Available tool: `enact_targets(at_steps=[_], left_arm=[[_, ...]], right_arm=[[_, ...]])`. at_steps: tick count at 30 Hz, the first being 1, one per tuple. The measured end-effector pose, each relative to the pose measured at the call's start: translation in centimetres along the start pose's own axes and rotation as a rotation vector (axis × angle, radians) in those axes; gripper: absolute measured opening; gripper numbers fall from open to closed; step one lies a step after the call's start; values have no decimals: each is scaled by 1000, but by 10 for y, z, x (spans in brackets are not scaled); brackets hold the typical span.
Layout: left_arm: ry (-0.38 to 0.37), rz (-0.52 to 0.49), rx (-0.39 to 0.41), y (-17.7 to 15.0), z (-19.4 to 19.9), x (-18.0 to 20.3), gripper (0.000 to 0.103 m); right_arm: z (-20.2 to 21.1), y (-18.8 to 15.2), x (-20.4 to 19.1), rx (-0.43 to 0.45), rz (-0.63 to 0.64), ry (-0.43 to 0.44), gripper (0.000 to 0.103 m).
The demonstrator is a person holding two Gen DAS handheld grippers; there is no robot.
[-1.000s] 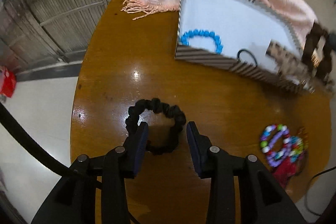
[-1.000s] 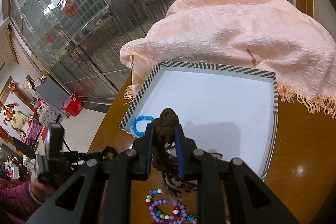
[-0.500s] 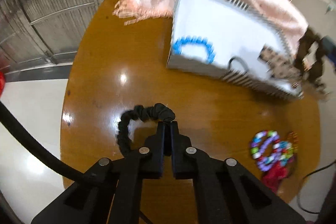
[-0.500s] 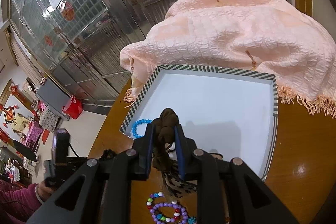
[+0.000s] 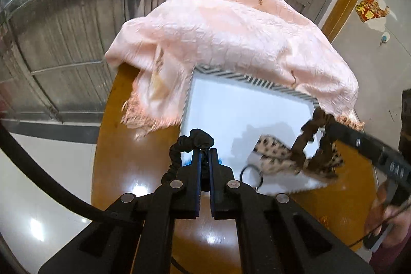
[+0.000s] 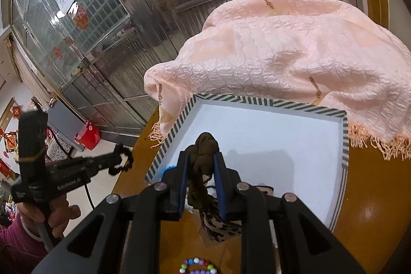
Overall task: Organize jewelry
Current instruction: 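Lower both scrunchies into the tray and open both tools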
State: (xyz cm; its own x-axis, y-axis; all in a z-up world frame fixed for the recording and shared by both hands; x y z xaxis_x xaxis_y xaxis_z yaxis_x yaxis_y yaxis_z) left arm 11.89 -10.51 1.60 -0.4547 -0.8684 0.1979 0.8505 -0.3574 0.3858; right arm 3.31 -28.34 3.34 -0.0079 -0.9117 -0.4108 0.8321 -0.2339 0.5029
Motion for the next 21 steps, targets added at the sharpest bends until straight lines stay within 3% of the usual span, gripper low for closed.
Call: enact_targets(at_steps=[3, 13, 18, 21], left_arm=[[9, 10, -22, 17, -20, 5, 0], [68, 13, -138, 24, -92, 17, 0], [70, 3, -185, 21, -116, 25, 0], [75, 20, -202, 21, -125, 22, 0]], right_arm=[[-10, 7, 3, -5, -21, 14, 20], [-70, 9, 34, -78, -134, 63, 20], [-99, 5, 58, -129, -164, 14, 20], [-110, 3, 68, -166, -165, -33, 26]])
Point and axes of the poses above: each gripper's, at about its wrist camera, not at the fingertips, and z roughly against the way its jaws point, x to its right, y to its top, the point moved 6 cm from there along -z, roughly the way its jaws point, and after that the axes turned 9 degrees about -x, right-handed, at the moved point
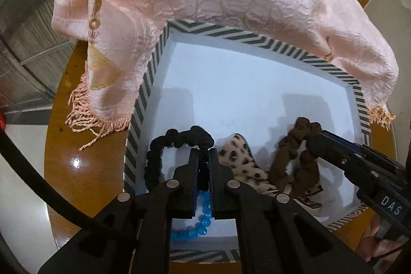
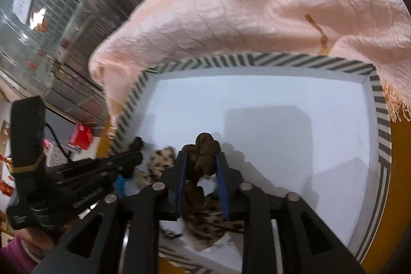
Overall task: Organize jewelry
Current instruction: 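Lower both scrunchies into the tray and open both tools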
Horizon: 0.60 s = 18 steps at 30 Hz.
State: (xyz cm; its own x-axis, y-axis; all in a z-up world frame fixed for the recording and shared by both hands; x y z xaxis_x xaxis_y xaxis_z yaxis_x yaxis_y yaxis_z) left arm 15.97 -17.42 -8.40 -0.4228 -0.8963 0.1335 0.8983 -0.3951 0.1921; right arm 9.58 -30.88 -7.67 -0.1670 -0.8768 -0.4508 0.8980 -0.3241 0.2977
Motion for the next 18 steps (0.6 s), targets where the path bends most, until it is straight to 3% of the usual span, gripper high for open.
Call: enact_targets(at_steps=[5, 10, 18], left_arm=[[-59, 27, -22, -6, 2, -9, 30], [-74, 30, 2, -23, 22, -18, 32], [-6, 15, 66, -52, 51, -23, 32]], right_arm=[[5, -3, 5, 13, 19, -53, 45], [27, -8, -1, 56, 48, -88, 52], [55, -33, -19, 61, 86, -78, 55]])
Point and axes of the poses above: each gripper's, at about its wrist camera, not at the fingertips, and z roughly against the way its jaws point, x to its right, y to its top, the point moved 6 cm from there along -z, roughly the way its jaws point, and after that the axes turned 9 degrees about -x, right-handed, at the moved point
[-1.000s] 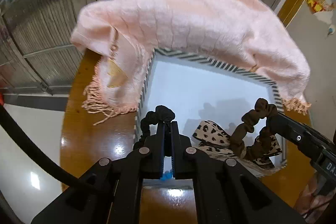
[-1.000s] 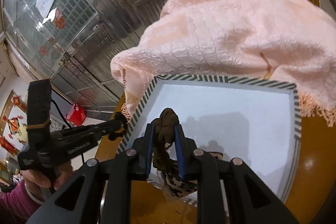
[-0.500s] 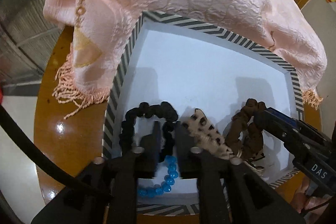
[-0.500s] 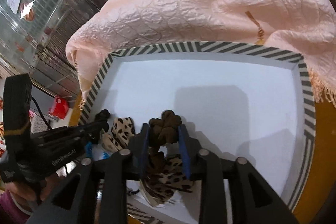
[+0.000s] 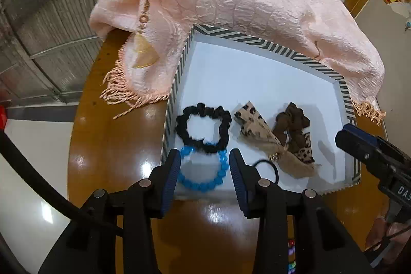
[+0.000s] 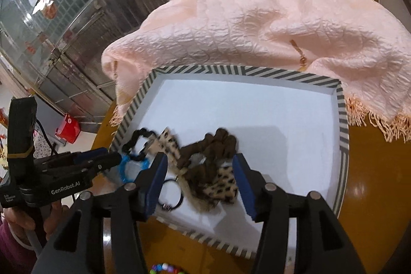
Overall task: Organize jewelry
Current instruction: 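Lower both scrunchies into the tray and open both tools, then withdraw both tools from the tray toward the jewelry pile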
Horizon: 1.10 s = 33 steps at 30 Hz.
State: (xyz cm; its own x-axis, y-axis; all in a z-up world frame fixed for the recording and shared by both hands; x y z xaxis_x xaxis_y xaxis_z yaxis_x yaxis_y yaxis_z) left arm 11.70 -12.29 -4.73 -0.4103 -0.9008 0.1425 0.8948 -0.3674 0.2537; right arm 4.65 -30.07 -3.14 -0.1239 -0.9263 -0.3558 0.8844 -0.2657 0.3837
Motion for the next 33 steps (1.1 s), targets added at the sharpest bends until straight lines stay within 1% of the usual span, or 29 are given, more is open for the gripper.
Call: enact_targets(at_steps=[3, 6, 8, 13, 20, 28, 33], left_arm=[[14, -1, 20, -7, 7, 4, 32], [48, -18, 45, -17, 16, 10, 32], [57, -24, 53, -21, 20, 13, 32], [60, -19, 70, -37, 31, 19, 32], [77, -35, 98, -57, 45, 26, 32], [99, -64, 112, -83, 54, 32, 32], [98, -72, 109, -100, 57, 35, 32]], right_arm=[[9, -11, -7, -8, 17, -1, 56], [20, -21, -13, 3, 27, -2, 56], [29, -28, -16, 12, 30, 2, 56], [45, -44, -22, 27, 44, -5, 57], [64, -69, -29, 40, 69, -34, 58], [76, -101, -29, 30, 68, -44, 58], [81, -118, -28, 22, 68, -54, 58]])
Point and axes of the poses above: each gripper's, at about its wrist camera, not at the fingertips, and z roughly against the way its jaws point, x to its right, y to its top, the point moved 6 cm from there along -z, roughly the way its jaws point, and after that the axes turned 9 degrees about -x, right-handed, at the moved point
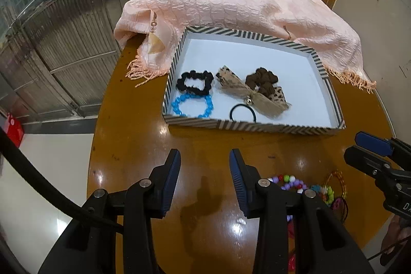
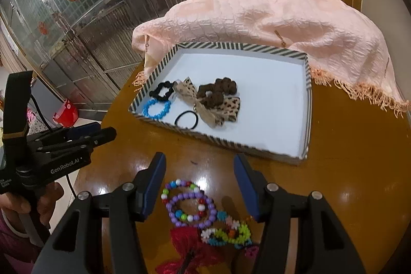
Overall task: Organize jewelry
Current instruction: 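Withdraw both tools from the tray toward the jewelry pile, then grasp purple beaded bracelet with left tool while right tool grasps multicolor beaded bracelet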
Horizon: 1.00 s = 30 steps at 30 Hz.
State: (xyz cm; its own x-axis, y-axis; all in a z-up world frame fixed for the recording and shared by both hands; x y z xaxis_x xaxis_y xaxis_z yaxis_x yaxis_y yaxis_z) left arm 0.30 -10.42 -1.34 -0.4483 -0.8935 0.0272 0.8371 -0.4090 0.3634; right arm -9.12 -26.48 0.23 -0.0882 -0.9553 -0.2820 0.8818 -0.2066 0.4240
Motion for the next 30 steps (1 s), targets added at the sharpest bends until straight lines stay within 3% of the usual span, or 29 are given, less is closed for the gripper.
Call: enact_targets(at_steps=[20, 26, 30], left_arm=[[-61, -39, -74, -43, -12, 27, 32], [-127, -46, -146, -48, -32, 35, 32], [-162, -12, -192, -52, -44, 35, 32]], right_arm=[[11, -63, 13, -29, -15, -31, 58], [5, -74, 13, -50, -3, -35, 57], [-3, -70, 10, -52, 22, -32, 45]])
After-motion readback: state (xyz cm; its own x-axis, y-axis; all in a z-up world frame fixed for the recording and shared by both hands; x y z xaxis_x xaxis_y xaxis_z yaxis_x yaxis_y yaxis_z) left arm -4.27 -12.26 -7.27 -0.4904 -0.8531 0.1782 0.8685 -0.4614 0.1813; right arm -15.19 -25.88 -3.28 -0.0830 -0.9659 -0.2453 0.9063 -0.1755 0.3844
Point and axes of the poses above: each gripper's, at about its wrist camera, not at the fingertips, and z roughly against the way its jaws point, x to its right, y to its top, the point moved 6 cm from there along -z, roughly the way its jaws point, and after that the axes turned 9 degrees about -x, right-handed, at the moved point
